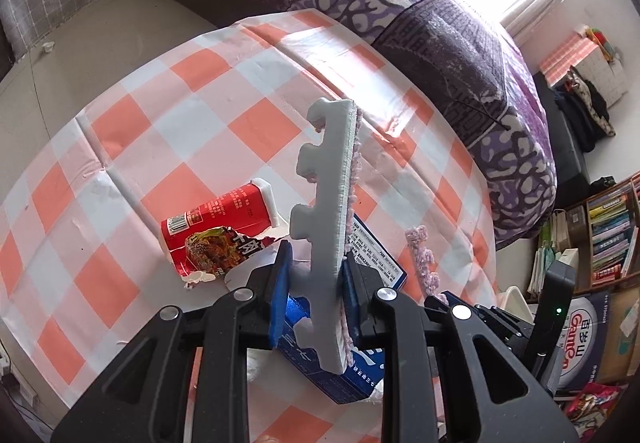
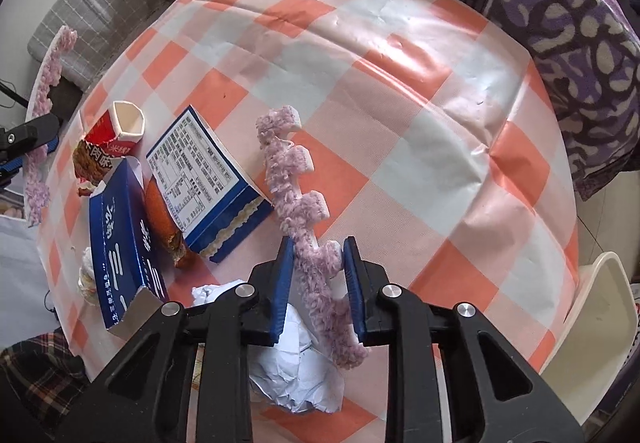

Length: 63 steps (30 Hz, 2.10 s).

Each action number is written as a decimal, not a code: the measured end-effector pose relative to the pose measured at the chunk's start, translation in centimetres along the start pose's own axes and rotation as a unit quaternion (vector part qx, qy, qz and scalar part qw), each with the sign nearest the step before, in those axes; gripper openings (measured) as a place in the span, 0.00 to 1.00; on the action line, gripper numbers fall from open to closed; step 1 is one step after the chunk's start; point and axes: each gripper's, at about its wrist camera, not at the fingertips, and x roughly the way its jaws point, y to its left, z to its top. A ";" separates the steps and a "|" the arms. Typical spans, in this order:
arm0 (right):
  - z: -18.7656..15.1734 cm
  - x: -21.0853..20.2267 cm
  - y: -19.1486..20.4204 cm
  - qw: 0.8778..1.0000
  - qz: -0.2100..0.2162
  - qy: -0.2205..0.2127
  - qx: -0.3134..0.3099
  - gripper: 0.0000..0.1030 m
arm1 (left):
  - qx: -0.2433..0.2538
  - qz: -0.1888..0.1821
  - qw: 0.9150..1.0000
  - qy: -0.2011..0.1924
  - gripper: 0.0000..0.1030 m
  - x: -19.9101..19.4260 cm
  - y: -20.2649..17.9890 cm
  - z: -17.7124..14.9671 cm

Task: Collect trash
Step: 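Grasp the white foam strip with the left tool while the right tool grasps the pink strip, then carry both foam strips to the white bin and release them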

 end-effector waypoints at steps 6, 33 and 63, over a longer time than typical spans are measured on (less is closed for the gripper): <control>0.4 -3.7 -0.3 0.997 -0.002 -0.068 0.025 0.23 | 0.036 0.013 0.998 -0.047 0.23 -1.0 -1.8 -0.4; -5.5 -15.3 -3.2 0.956 -0.050 -0.266 0.111 0.24 | 0.160 0.045 0.958 -0.233 0.23 -5.3 -12.3 -6.8; -16.1 -20.3 -20.8 0.907 -0.101 -0.251 0.322 0.42 | 0.257 -0.049 0.956 -0.134 0.23 -1.0 -25.7 -16.6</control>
